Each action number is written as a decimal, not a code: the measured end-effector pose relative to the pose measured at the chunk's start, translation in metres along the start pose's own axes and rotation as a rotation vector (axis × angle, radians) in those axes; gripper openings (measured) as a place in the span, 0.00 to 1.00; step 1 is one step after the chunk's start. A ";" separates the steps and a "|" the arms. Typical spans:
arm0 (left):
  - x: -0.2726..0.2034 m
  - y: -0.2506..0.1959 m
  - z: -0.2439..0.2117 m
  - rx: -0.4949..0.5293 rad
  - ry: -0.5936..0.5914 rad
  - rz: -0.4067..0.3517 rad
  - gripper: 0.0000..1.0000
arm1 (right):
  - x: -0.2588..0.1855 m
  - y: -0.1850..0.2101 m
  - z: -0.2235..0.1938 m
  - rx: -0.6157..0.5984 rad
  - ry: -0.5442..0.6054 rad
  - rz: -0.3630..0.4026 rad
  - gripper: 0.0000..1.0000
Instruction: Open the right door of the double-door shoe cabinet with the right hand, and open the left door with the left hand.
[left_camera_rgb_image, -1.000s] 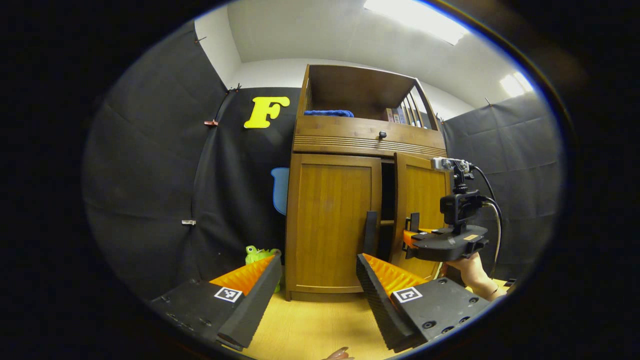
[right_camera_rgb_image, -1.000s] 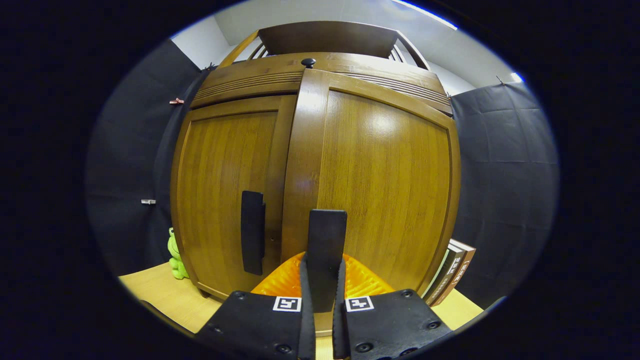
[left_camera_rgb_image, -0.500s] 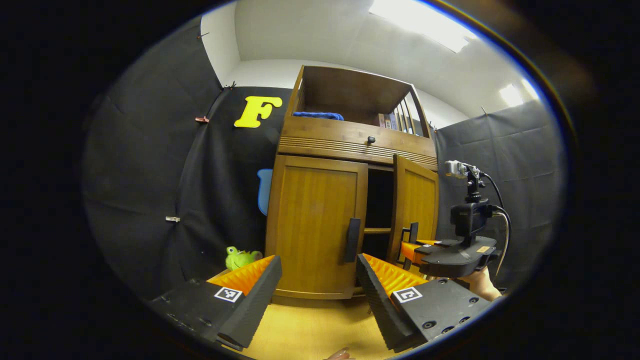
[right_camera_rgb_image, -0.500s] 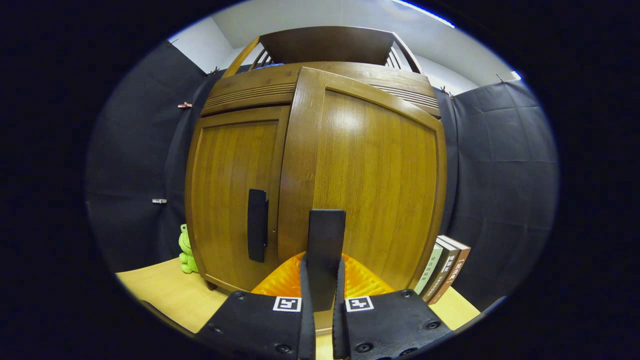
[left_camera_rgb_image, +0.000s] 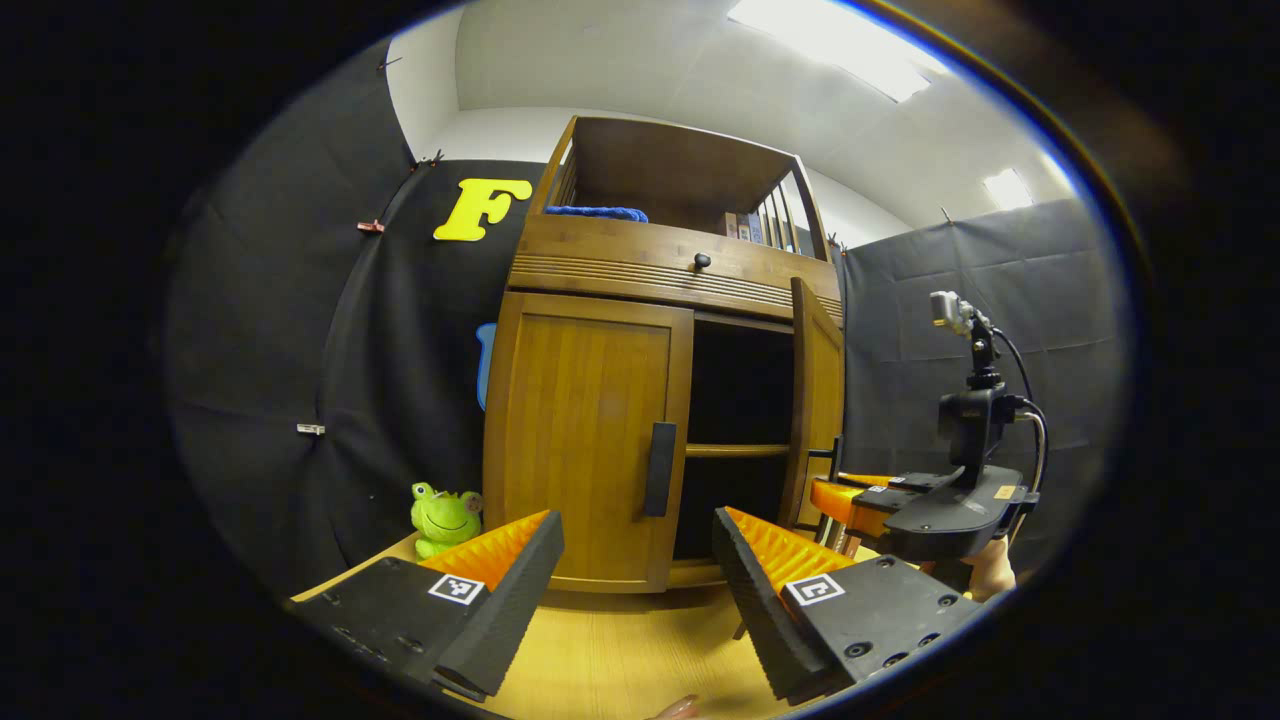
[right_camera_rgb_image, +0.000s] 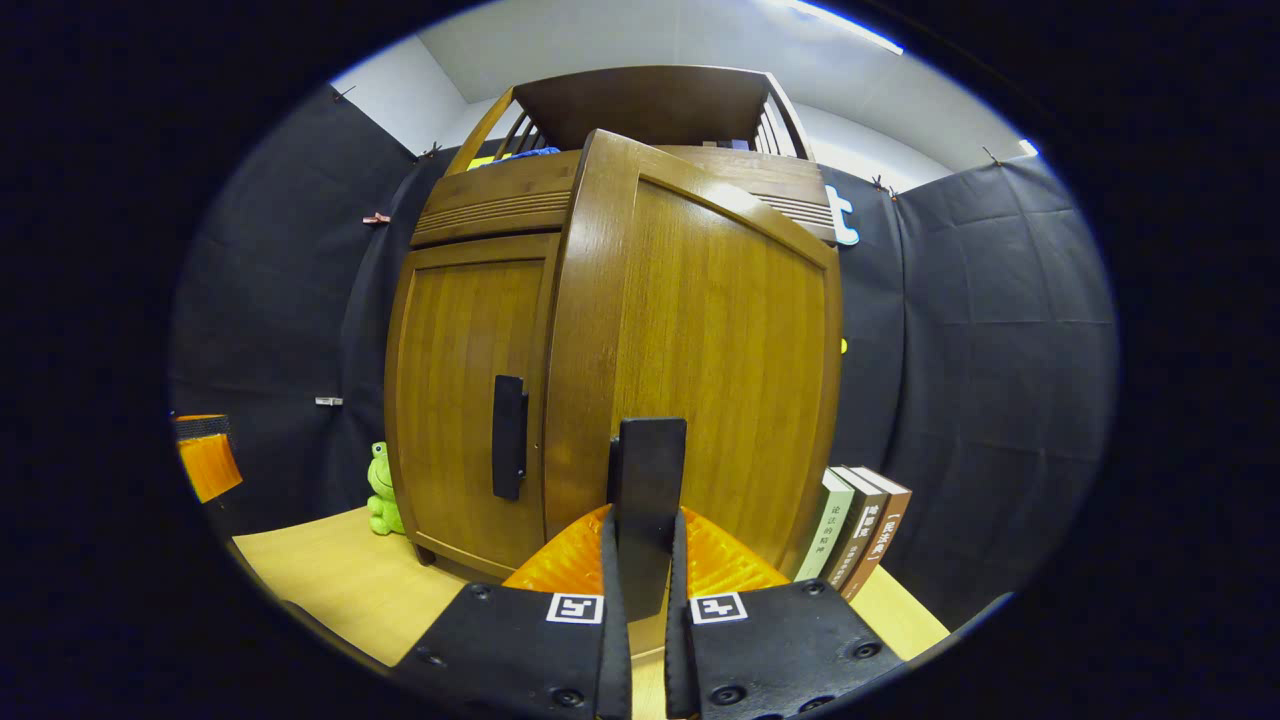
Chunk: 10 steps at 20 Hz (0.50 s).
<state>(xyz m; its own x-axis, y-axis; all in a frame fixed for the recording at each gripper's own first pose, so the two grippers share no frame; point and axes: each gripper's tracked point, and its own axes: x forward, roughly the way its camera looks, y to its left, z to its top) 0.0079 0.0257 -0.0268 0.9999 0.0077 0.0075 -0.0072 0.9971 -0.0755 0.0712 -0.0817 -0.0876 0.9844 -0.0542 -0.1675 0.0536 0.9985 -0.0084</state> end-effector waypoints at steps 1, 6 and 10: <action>0.001 -0.003 -0.001 -0.002 0.001 -0.008 0.94 | -0.004 -0.003 0.000 0.000 0.000 -0.002 0.17; 0.006 -0.022 -0.003 -0.024 0.003 -0.052 0.90 | -0.019 -0.019 0.002 0.004 0.005 -0.011 0.12; 0.010 -0.038 -0.007 -0.031 0.008 -0.087 0.94 | -0.032 -0.036 0.000 -0.003 0.003 -0.038 0.17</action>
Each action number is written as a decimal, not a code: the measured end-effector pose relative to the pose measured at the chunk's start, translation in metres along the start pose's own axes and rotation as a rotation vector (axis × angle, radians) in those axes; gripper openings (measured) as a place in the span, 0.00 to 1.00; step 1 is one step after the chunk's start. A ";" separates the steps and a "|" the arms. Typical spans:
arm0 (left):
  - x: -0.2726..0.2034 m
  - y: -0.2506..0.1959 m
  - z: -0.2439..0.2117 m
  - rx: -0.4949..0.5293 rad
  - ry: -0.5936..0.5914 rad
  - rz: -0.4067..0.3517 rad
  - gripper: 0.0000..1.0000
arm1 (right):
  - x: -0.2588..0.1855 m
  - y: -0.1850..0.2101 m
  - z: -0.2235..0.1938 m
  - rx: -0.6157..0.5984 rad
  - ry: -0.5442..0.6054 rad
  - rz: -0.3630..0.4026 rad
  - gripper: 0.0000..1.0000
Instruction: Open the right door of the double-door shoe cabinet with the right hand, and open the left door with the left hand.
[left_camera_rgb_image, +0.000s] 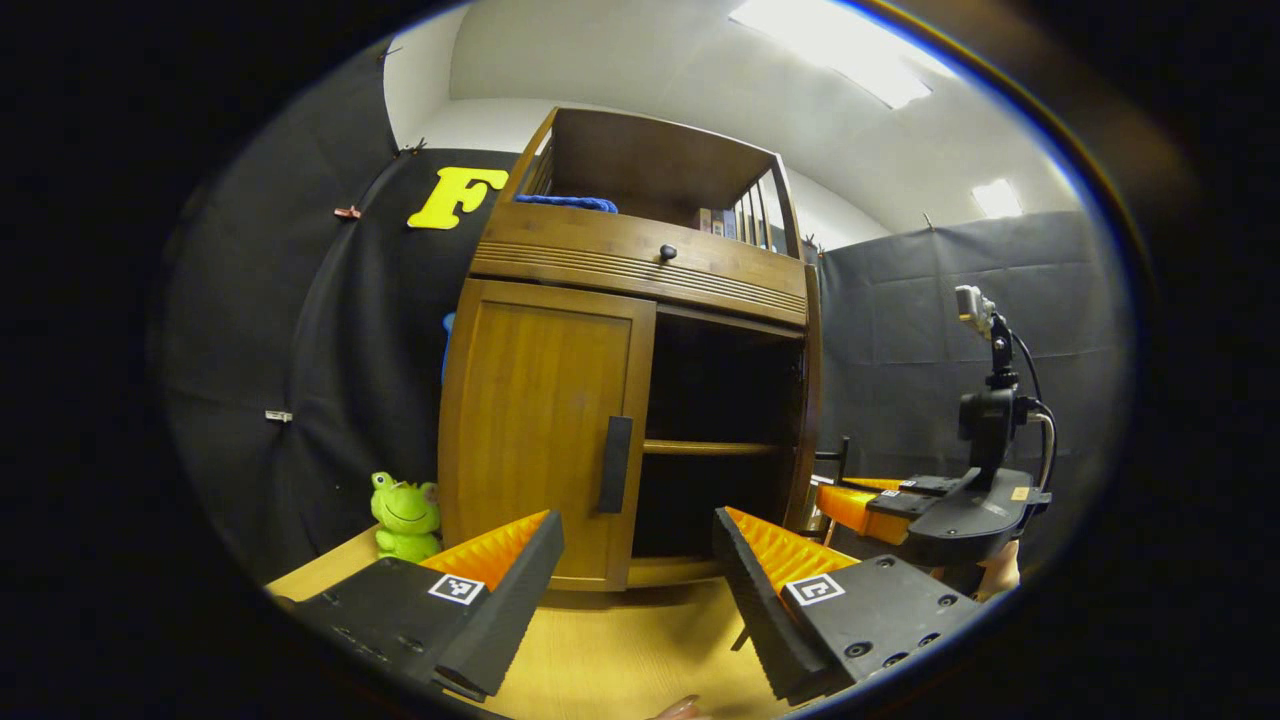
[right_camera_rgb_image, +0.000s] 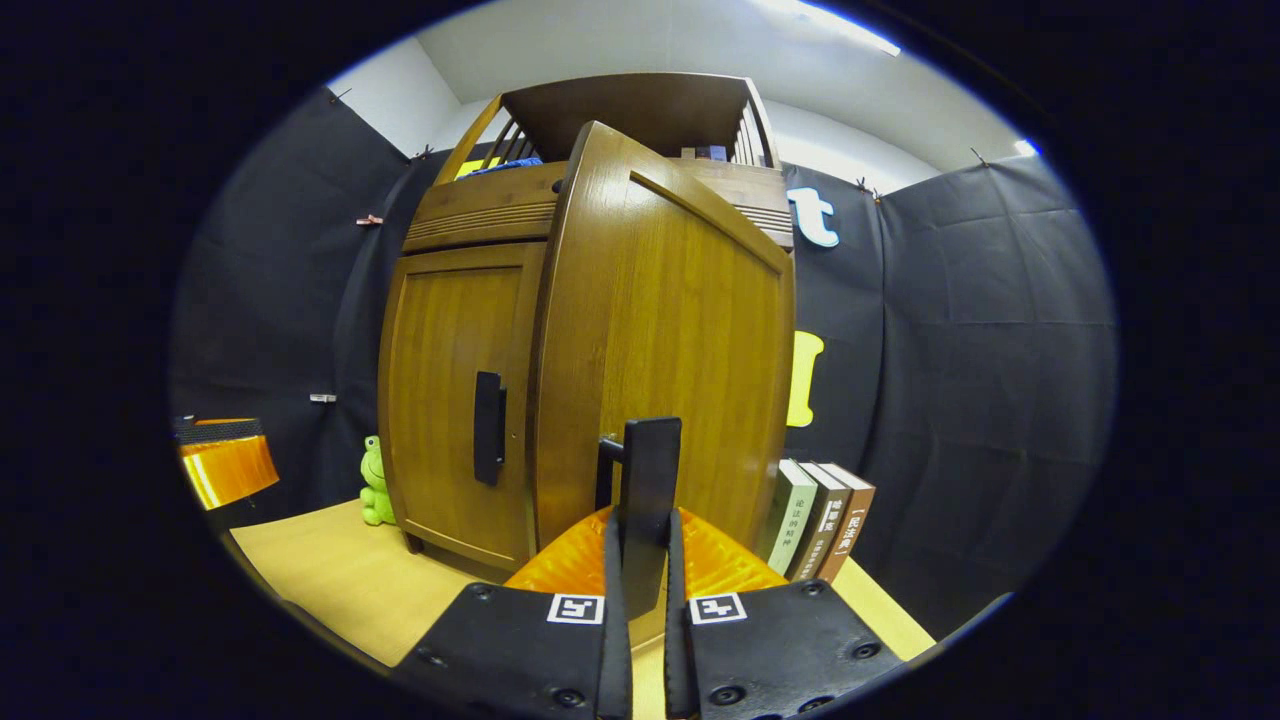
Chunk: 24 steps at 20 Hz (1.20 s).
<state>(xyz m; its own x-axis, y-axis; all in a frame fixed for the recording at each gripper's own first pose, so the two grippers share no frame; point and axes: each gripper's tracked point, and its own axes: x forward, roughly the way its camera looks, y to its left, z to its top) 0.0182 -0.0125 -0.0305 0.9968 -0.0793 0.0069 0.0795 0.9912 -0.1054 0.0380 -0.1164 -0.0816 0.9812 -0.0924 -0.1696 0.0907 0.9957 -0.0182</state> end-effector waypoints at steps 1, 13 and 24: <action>0.002 -0.004 0.000 -0.004 0.000 -0.010 0.94 | -0.004 -0.006 0.000 0.000 -0.001 -0.010 0.17; 0.034 -0.077 -0.018 -0.023 0.026 -0.155 0.94 | -0.037 -0.099 -0.006 0.025 -0.007 -0.156 0.15; 0.055 -0.092 -0.036 0.004 0.067 -0.146 0.90 | -0.060 -0.152 -0.010 0.054 -0.039 -0.200 0.08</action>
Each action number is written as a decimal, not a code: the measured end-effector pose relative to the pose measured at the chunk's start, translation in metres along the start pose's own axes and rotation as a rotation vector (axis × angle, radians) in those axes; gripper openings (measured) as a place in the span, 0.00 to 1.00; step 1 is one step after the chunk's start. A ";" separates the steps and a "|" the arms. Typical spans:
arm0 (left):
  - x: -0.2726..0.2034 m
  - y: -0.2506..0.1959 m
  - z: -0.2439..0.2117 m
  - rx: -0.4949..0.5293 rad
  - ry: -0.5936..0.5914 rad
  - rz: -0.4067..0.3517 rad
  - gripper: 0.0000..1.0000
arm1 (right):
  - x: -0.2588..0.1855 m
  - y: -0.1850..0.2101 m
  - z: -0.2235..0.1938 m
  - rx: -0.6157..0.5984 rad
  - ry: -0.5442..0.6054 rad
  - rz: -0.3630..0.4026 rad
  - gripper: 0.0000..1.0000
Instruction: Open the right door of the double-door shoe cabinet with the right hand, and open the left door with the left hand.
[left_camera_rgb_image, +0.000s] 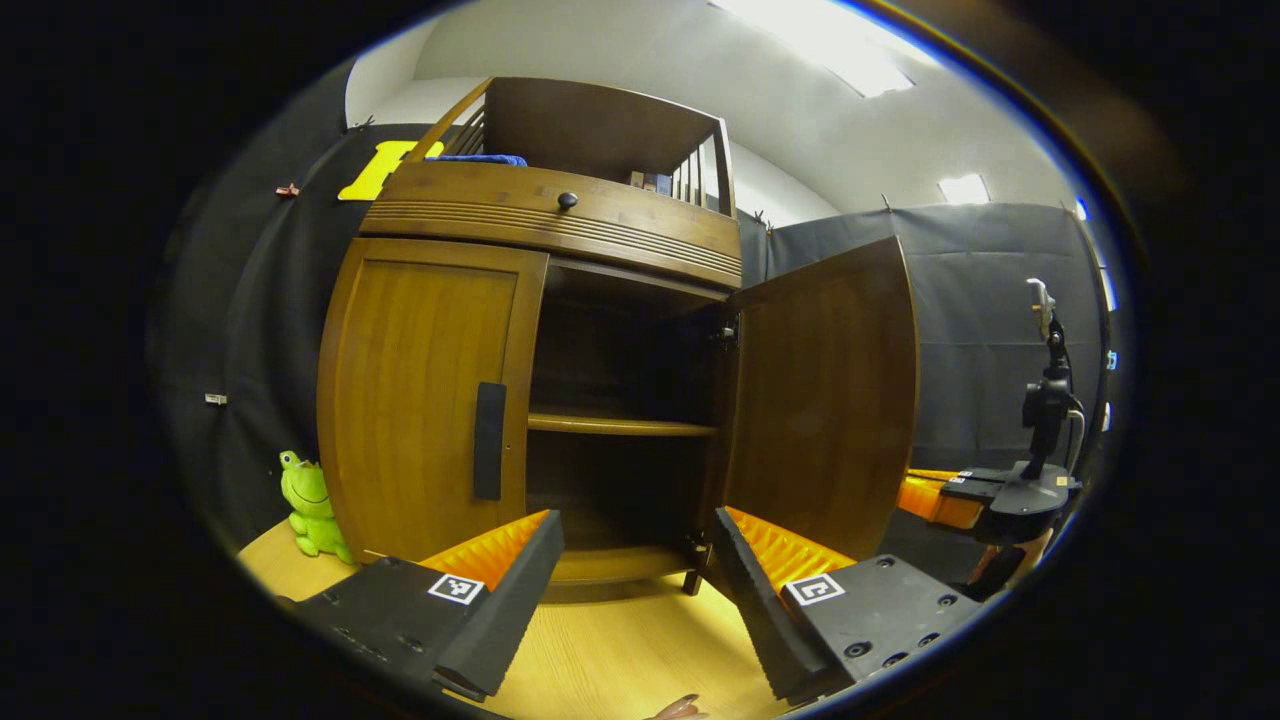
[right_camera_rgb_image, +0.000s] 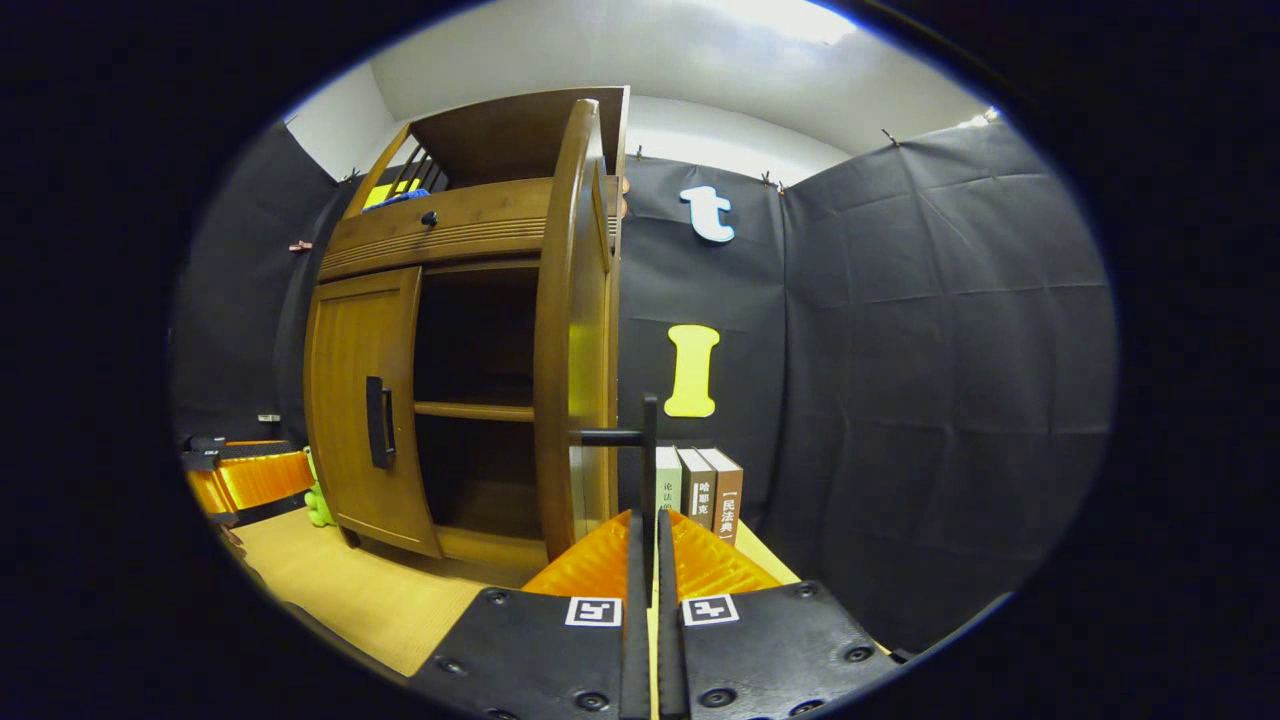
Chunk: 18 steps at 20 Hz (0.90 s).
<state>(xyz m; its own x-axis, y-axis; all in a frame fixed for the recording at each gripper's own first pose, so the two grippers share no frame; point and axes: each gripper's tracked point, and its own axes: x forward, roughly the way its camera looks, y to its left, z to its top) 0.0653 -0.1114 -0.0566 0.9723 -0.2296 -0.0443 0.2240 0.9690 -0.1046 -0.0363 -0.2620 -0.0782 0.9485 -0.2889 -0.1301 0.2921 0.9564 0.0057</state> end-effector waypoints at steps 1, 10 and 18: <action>0.001 -0.001 0.000 0.000 0.000 -0.001 0.94 | -0.002 -0.006 0.000 -0.014 -0.006 -0.022 0.08; 0.001 0.003 0.005 0.006 -0.023 0.024 0.94 | -0.026 -0.015 0.002 -0.106 -0.026 -0.071 0.09; 0.047 0.075 0.028 0.050 -0.093 0.157 0.89 | -0.065 0.053 0.029 0.009 -0.093 0.131 0.85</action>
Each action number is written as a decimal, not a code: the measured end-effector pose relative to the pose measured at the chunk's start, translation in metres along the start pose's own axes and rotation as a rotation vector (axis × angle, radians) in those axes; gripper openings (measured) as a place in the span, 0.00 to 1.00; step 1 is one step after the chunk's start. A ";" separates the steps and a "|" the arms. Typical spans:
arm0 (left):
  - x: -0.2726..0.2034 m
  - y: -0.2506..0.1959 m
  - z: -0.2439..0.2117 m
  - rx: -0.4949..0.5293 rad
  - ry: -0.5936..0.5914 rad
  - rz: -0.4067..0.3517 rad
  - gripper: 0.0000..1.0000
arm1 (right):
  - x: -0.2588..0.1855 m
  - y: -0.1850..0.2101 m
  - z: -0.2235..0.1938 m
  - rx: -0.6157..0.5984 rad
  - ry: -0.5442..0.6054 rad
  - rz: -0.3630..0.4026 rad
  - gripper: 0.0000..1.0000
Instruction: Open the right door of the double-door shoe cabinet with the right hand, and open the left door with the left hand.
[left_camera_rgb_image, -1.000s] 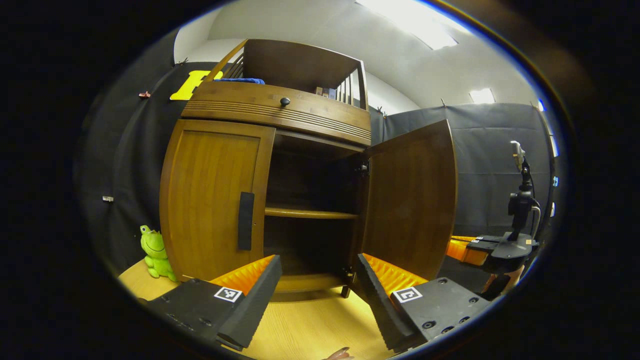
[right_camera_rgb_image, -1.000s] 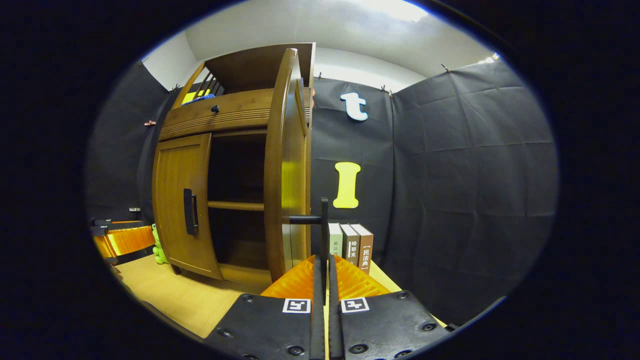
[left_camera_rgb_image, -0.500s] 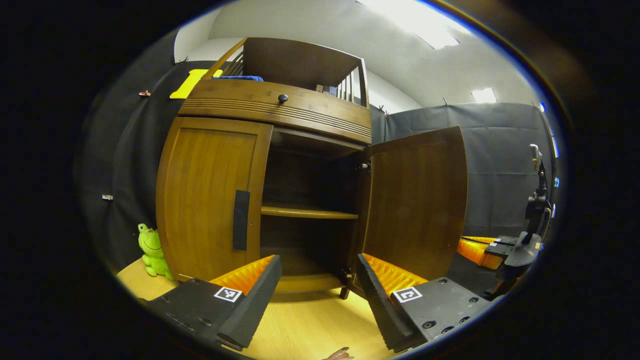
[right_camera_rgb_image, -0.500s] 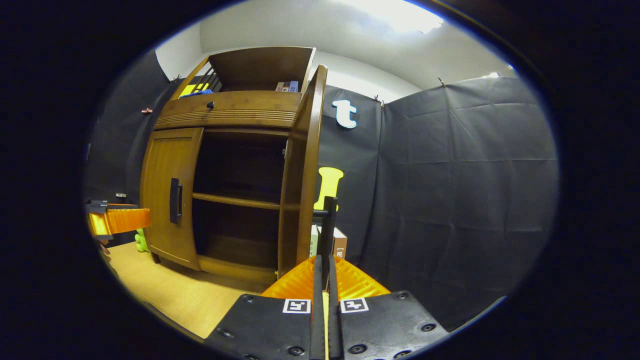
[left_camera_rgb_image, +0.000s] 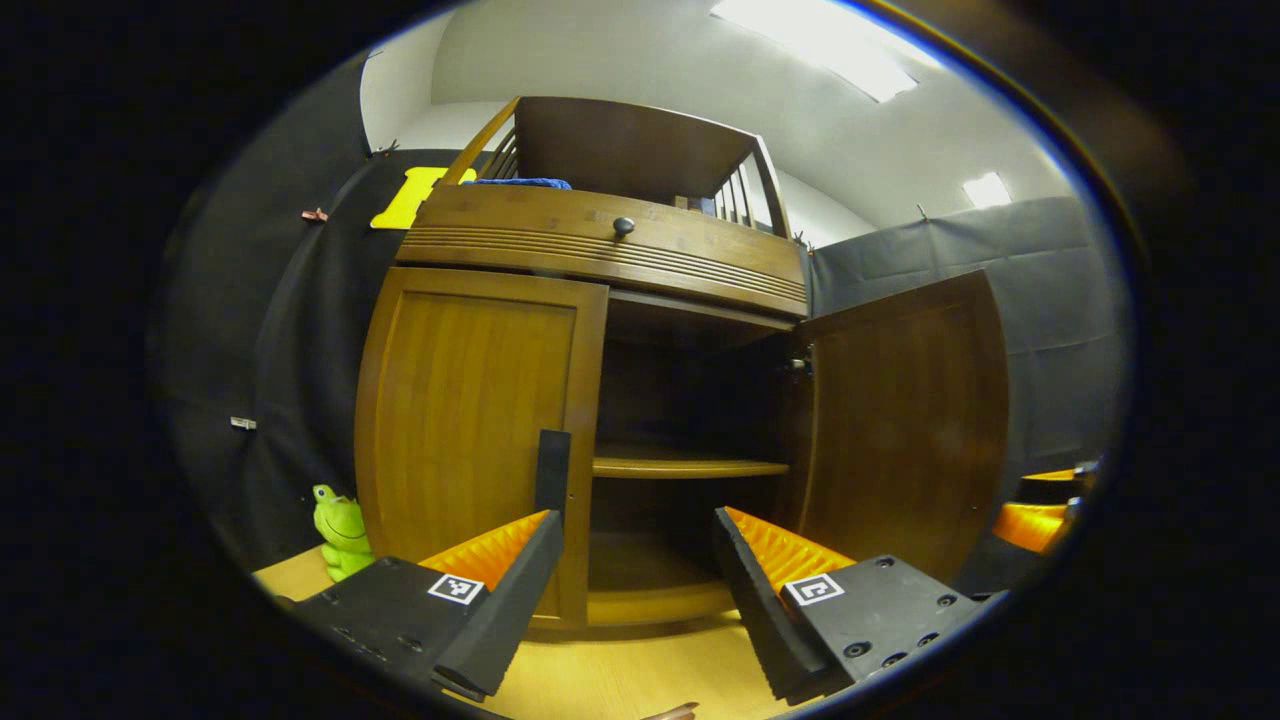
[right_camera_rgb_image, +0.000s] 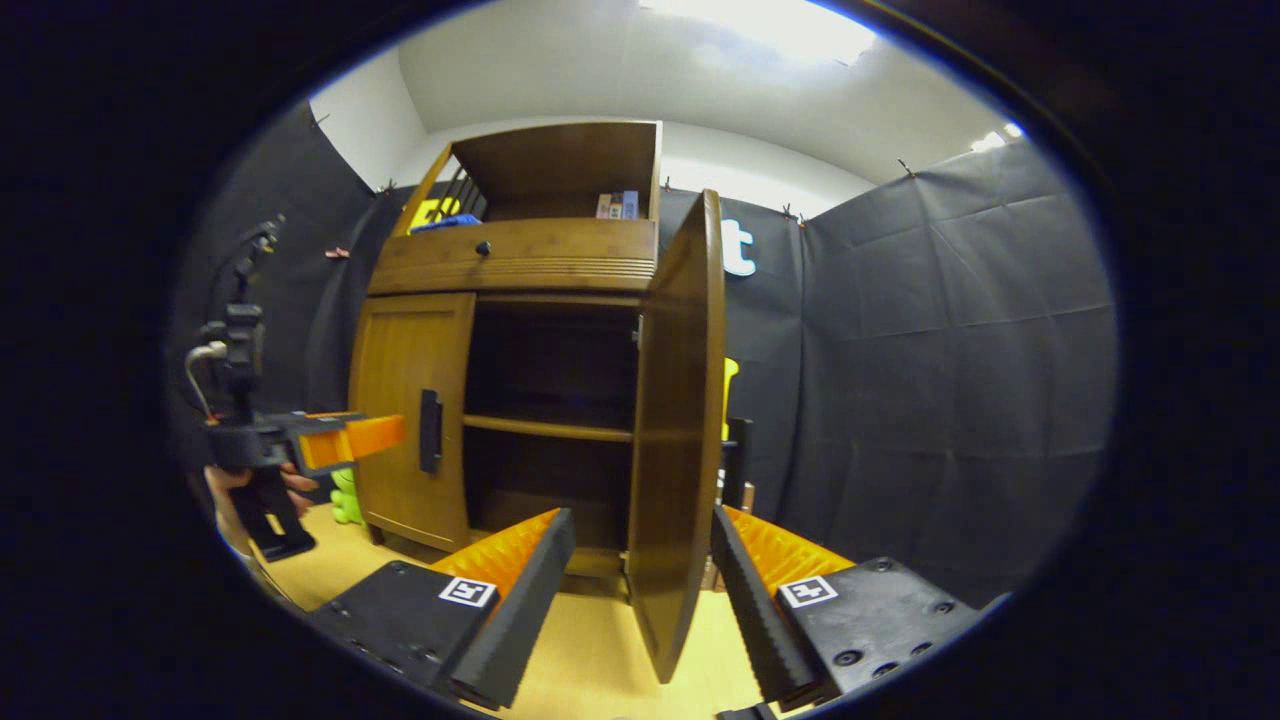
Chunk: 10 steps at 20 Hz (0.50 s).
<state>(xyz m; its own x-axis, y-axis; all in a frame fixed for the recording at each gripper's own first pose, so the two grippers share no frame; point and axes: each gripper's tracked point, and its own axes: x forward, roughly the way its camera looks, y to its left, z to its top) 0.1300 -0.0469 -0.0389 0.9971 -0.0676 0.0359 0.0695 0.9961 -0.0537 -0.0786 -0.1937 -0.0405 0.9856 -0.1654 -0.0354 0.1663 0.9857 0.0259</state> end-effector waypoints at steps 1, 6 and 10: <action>0.011 0.007 -0.006 0.025 0.015 0.016 0.94 | -0.004 0.006 0.002 0.006 -0.009 0.023 0.91; 0.071 0.028 -0.034 0.072 0.043 0.060 0.94 | -0.006 0.020 -0.001 -0.035 -0.026 0.057 0.93; 0.103 0.051 -0.045 0.062 0.042 0.115 0.86 | 0.004 0.022 -0.016 -0.051 0.015 0.080 0.93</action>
<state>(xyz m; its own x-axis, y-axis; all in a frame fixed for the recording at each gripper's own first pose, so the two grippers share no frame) 0.2376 -0.0059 -0.0826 0.9989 0.0464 -0.0089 -0.0464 0.9989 0.0066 -0.0719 -0.1717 -0.0558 0.9951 -0.0857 -0.0503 0.0847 0.9962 -0.0212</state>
